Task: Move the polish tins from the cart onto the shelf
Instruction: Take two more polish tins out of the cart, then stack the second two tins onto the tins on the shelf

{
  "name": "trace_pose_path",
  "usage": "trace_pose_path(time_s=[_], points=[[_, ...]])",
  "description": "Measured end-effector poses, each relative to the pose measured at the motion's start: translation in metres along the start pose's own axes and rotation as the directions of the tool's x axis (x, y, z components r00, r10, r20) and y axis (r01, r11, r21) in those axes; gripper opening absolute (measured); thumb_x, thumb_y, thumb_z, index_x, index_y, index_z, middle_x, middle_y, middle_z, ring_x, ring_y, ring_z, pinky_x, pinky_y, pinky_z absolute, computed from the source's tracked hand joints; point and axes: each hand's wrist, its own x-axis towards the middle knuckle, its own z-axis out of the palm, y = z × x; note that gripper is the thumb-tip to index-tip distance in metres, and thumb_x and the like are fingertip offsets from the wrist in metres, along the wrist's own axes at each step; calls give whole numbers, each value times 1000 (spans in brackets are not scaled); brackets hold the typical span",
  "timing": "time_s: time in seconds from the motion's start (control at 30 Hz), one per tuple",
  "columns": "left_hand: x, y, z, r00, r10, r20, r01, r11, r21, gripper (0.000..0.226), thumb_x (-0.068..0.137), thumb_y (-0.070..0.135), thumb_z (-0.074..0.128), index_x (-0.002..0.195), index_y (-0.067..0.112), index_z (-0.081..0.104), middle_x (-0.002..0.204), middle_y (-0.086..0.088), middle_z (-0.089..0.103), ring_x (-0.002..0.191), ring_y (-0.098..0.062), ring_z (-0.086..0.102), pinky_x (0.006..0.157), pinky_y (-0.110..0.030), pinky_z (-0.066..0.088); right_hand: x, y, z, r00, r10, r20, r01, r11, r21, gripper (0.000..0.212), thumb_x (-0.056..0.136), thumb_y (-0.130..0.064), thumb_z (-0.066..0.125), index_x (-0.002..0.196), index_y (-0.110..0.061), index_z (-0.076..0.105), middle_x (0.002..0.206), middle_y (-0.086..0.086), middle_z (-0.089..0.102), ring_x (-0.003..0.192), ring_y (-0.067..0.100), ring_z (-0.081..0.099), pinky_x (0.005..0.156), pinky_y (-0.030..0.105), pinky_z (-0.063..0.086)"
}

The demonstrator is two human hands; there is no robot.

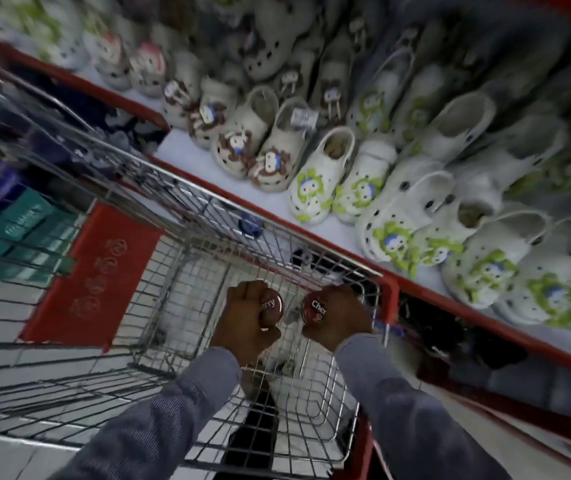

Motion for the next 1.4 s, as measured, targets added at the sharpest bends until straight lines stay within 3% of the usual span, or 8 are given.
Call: trace_pose_path(time_s=[0.1, 0.23, 0.37, 0.53, 0.7, 0.8, 0.97, 1.4], points=[[-19, 46, -57, 989, 52, -139, -69, 990, -120, 59, 51, 12, 81, 105, 2, 60, 103, -17, 63, 94, -14, 48, 88, -25, 39, -50, -16, -74, 988, -52, -143, 60, 997, 50, 81, 39, -60, 69, 111, -23, 65, 112, 3, 65, 106, 23, 63, 88, 31, 53], [-33, 100, -125, 957, 92, -274, -133, 982, -133, 77, 47, 44, 73, 119, 20, 57, 113, -2, 58, 103, -16, 53, 92, -31, 50, -112, -38, -158, 965, -135, -226, 166, 979, 121, 86, 45, -49, 83, 123, -20, 63, 120, 6, 61, 112, 26, 60, 95, 35, 51], [-41, 171, -195, 915, 186, -357, -244, 961, -126, 86, 48, 37, 86, 127, 19, 58, 113, 3, 55, 99, -9, 52, 81, 2, 35, -162, -49, -235, 910, -204, -360, 264, 956, 126, 72, 51, -40, 87, 118, -25, 65, 118, 0, 65, 110, 19, 61, 93, 32, 51], [-41, 249, -256, 831, 328, -449, -404, 911, -82, 70, 49, 35, 84, 114, 28, 58, 102, 15, 64, 90, -6, 65, 76, -17, 52, -202, -45, -307, 810, -218, -544, 339, 931, 132, 61, 37, -49, 77, 94, -31, 67, 87, -11, 75, 76, 6, 70, 68, 29, 58], [-23, 310, -283, 784, 439, -439, -510, 859, -52, 72, 51, 32, 87, 110, 34, 44, 94, 12, 72, 77, -1, 70, 66, -28, 59, -220, -30, -364, 737, -163, -656, 309, 944, 113, 93, 38, -53, 78, 126, -29, 60, 119, -10, 68, 107, 11, 65, 94, 29, 53], [3, 344, -290, 772, 478, -420, -536, 844, -23, 70, 54, 23, 87, 109, 27, 43, 91, 6, 71, 77, -3, 67, 58, -10, 49, -218, -21, -392, 698, -92, -710, 251, 960, 122, 77, 42, -58, 78, 113, -33, 64, 109, -12, 70, 102, 11, 67, 87, 26, 54], [58, 389, -288, 798, 491, -349, -520, 854, 11, 67, 56, 23, 86, 105, 22, 40, 97, -3, 65, 83, -15, 64, 59, -16, 45, -190, -6, -426, 726, -23, -687, 165, 976, 141, 77, 38, -49, 74, 112, -28, 68, 112, -5, 72, 103, 17, 67, 90, 31, 55], [108, 417, -269, 905, 390, -169, -358, 914, 192, 74, 67, 26, 86, 124, 11, 40, 118, -11, 63, 107, -30, 63, 90, -36, 52, -151, 5, -425, 752, 36, -658, 82, 986, 148, 58, 71, -40, 71, 125, -27, 56, 131, 6, 62, 117, 27, 61, 96, 28, 49]])
